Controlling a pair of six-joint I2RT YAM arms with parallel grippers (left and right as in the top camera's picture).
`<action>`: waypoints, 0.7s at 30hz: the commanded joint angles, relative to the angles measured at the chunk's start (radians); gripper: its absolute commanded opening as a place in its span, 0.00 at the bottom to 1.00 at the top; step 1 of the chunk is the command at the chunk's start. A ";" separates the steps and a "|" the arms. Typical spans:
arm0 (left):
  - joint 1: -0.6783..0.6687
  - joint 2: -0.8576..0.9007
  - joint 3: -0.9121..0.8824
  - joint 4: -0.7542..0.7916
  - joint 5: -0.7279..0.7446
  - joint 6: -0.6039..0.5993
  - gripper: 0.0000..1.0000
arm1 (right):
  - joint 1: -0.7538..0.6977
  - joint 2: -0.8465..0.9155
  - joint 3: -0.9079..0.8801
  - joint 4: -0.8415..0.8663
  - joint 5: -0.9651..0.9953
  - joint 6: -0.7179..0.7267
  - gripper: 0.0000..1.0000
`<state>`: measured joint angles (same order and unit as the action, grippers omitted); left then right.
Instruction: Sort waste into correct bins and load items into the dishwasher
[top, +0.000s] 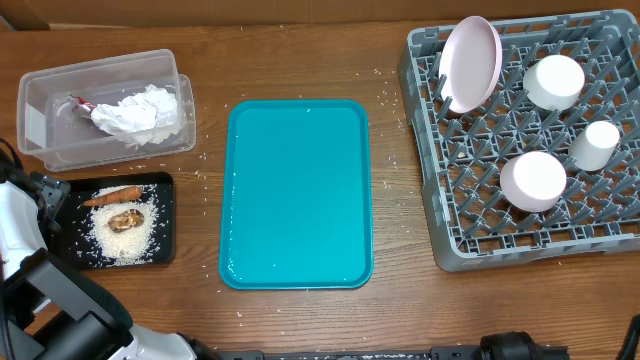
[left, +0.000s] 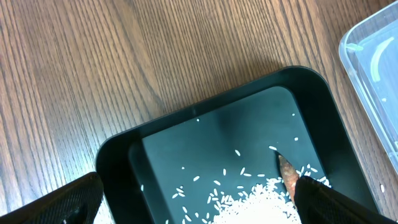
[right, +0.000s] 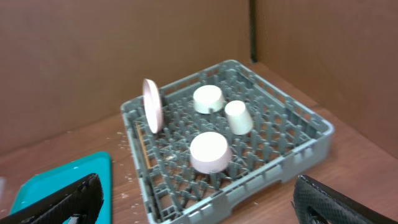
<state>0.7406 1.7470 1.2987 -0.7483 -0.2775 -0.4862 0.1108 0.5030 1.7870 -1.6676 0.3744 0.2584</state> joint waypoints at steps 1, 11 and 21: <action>0.006 -0.002 0.015 0.000 -0.018 0.019 1.00 | -0.008 -0.071 -0.076 0.029 -0.081 0.004 1.00; 0.006 -0.002 0.015 0.000 -0.018 0.019 1.00 | -0.008 -0.338 -0.659 0.474 -0.080 0.000 1.00; 0.006 -0.002 0.015 0.000 -0.018 0.019 1.00 | -0.008 -0.463 -1.237 1.101 -0.089 0.001 1.00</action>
<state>0.7406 1.7470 1.2987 -0.7483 -0.2790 -0.4862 0.1108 0.0864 0.6682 -0.6704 0.2901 0.2611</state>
